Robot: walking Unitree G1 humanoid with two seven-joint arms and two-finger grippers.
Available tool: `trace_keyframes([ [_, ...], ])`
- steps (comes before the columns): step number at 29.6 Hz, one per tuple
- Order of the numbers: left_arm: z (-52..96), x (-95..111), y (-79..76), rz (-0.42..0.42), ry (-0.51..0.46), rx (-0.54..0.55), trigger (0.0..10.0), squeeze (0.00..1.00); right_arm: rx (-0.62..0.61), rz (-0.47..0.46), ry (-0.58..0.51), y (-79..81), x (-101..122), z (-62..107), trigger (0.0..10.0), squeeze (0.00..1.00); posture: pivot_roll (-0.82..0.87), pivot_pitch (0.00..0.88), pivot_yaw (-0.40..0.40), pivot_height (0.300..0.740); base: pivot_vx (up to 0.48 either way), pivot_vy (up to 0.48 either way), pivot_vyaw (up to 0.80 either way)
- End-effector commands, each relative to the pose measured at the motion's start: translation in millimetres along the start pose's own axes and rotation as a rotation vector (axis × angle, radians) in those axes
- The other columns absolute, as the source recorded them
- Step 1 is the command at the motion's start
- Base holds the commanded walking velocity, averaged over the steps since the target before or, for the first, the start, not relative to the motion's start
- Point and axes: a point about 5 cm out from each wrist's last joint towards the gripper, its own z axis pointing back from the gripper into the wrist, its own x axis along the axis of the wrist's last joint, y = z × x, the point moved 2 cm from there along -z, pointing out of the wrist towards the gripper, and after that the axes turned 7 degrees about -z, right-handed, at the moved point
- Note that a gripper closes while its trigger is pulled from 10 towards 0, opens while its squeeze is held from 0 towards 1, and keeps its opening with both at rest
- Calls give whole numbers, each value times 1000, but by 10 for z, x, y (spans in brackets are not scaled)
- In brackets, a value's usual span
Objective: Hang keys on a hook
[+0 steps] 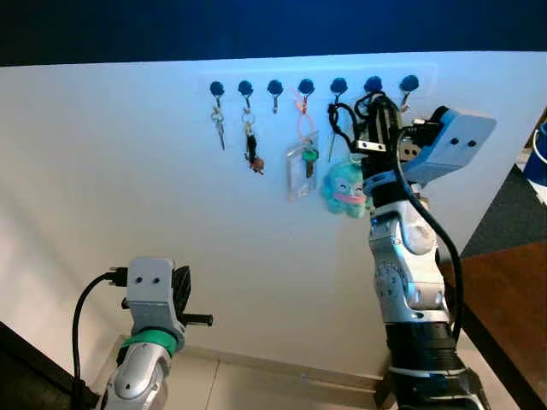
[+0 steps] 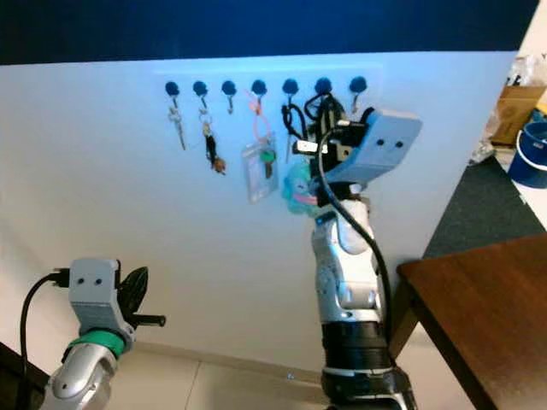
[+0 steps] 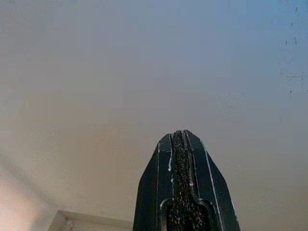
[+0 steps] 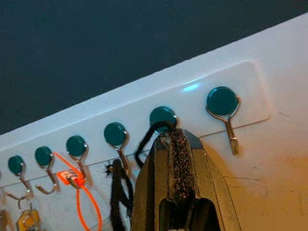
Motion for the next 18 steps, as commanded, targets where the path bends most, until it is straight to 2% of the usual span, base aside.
trace_keyframes([
  [1,26,-42,50,-4,19,10,10000,0,-7,2,-11,17,15,-16,10000,0,-110,94,203,740,0,0,0],
  [8,0,-18,30,-5,12,1,10000,0,-66,7,-7,-119,19,1,10000,0,-121,91,199,740,0,0,0],
  [18,1,-21,32,-6,12,-6,10000,0,-104,6,-24,-188,68,-27,10000,0,-131,88,214,740,0,0,0],
])
